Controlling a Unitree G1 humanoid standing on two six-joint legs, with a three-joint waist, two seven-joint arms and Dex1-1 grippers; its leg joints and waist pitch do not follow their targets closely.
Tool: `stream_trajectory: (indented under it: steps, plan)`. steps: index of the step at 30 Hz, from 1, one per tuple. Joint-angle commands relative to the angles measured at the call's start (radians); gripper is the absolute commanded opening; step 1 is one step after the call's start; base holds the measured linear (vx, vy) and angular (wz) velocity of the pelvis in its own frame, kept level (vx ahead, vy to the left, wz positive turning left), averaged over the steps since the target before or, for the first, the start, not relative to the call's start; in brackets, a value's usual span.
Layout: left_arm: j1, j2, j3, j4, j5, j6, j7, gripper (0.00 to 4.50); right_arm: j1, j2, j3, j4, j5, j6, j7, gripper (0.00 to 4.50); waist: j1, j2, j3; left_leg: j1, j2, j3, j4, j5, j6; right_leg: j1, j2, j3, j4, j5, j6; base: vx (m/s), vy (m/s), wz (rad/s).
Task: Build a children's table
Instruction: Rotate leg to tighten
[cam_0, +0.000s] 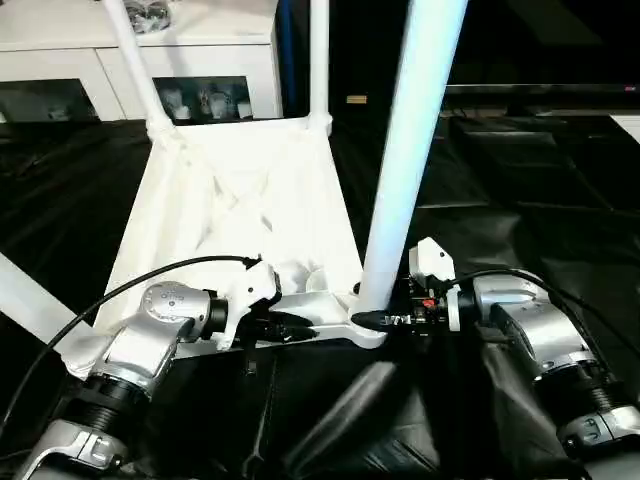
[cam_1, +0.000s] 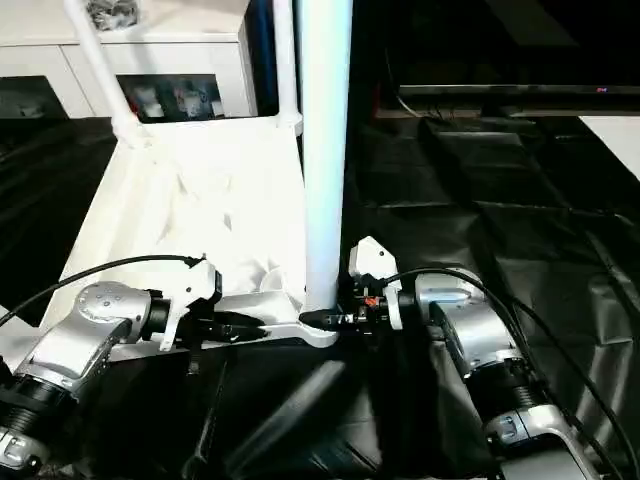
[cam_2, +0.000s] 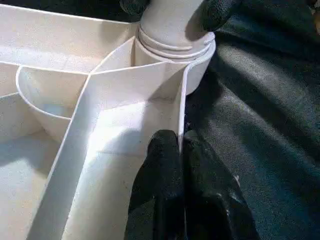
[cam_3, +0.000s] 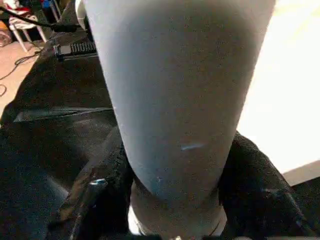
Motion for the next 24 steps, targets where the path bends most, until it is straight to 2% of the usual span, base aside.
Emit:
stream_trajectory:
  steps: [1,8,11,14,15,16,17,18,19,20,22,23,24]
  plan:
    - [-0.007,0.000,0.025,0.002,-0.034,0.012,0.015,0.00,0.006,0.003,0.043,0.010,0.003,0.013,0.064,1.99,0.000,-0.014,-0.059,0.027,0.064,-0.023,-0.074,-0.147,0.078,0.024,-0.047,0.020,-0.054,-0.056,-0.302,0.000,0.000,0.00]
    - [-0.008,-0.008,0.034,0.018,-0.029,0.001,0.027,0.00,0.015,0.019,0.053,0.004,-0.004,0.016,0.062,1.97,0.000,-0.012,-0.060,0.027,0.065,-0.023,-0.075,-0.157,0.065,0.025,-0.046,0.019,-0.054,-0.063,-0.298,0.000,0.000,0.00]
    - [-0.024,-0.045,0.059,0.054,-0.003,-0.026,0.134,0.00,0.045,0.047,0.044,-0.007,-0.008,0.009,-0.003,1.97,-0.001,-0.009,-0.060,0.028,0.064,-0.023,-0.074,-0.157,0.064,0.025,-0.047,0.020,-0.055,-0.054,-0.298,0.000,0.000,0.00]
    - [-0.046,-0.091,0.080,0.087,0.030,-0.037,0.265,0.00,0.070,0.100,0.016,0.000,-0.024,0.003,-0.139,1.97,-0.006,-0.010,-0.053,0.029,0.063,-0.025,-0.083,-0.224,0.032,0.024,-0.051,0.025,-0.068,-0.159,-0.274,0.000,0.000,0.00]
    - [-0.046,-0.091,0.080,0.087,0.030,-0.037,0.265,0.00,0.070,0.100,0.016,0.000,-0.024,0.003,-0.139,1.97,-0.006,-0.011,-0.052,0.031,0.063,-0.026,-0.084,-0.240,0.022,0.023,-0.051,0.025,-0.071,-0.188,-0.268,0.000,0.000,0.00]
    - [-0.048,-0.114,0.073,0.078,0.046,-0.025,0.307,0.00,0.072,0.143,0.000,0.025,-0.051,-0.003,-0.253,1.96,-0.007,-0.007,-0.052,0.033,0.062,-0.029,-0.087,-0.267,0.004,0.022,-0.052,0.025,-0.075,-0.243,-0.252,0.000,0.000,0.00]
    - [-0.047,-0.137,0.066,0.063,0.056,-0.010,0.339,0.00,0.072,0.178,-0.011,0.045,-0.072,-0.007,-0.342,1.96,-0.010,-0.009,-0.049,0.031,0.063,-0.029,-0.090,-0.276,-0.005,0.020,-0.053,0.026,-0.077,-0.263,-0.243,0.000,0.000,0.00]
    - [-0.047,-0.137,0.066,0.063,0.056,-0.010,0.340,0.00,0.072,0.179,-0.011,0.045,-0.073,-0.007,-0.343,1.96,-0.017,-0.010,-0.047,0.029,0.062,-0.033,-0.094,-0.299,-0.022,0.020,-0.054,0.025,-0.080,-0.309,-0.229,0.000,0.000,0.00]
    - [-0.048,-0.183,0.052,0.039,0.072,0.014,0.394,0.00,0.060,0.250,-0.044,0.089,-0.101,0.022,-0.525,1.96,-0.024,-0.012,-0.047,0.028,0.060,-0.037,-0.097,-0.319,-0.033,0.021,-0.056,0.023,-0.083,-0.355,-0.209,0.000,0.000,0.00]
    - [-0.048,-0.184,0.052,0.038,0.073,0.015,0.395,0.00,0.059,0.252,-0.045,0.090,-0.101,0.022,-0.529,1.94,-0.033,-0.011,-0.044,0.030,0.060,-0.037,-0.099,-0.340,-0.043,0.012,-0.054,0.026,-0.087,-0.386,-0.200,0.000,0.000,0.00]
    - [-0.058,-0.233,0.039,0.034,0.093,0.039,0.452,0.00,0.047,0.318,-0.070,0.117,-0.107,0.029,-0.648,1.94,-0.040,-0.014,-0.045,0.032,0.059,-0.042,-0.101,-0.370,-0.051,0.012,-0.055,0.024,-0.093,-0.436,-0.174,0.000,0.000,0.00]
    - [-0.065,-0.263,0.028,0.039,0.106,0.045,0.477,0.00,0.033,0.360,-0.084,0.138,-0.121,0.040,-0.741,1.94,-0.040,-0.014,-0.045,0.032,0.059,-0.042,-0.101,-0.370,-0.051,0.012,-0.055,0.024,-0.093,-0.436,-0.174,0.000,0.000,0.00]
    - [-0.069,-0.282,0.020,0.043,0.115,0.048,0.492,0.00,0.023,0.387,-0.093,0.152,-0.133,0.049,-0.802,1.94,-0.045,-0.004,-0.042,0.035,0.059,-0.041,-0.102,-0.385,-0.058,0.002,-0.052,0.027,-0.096,-0.430,-0.173,0.000,0.000,0.00]
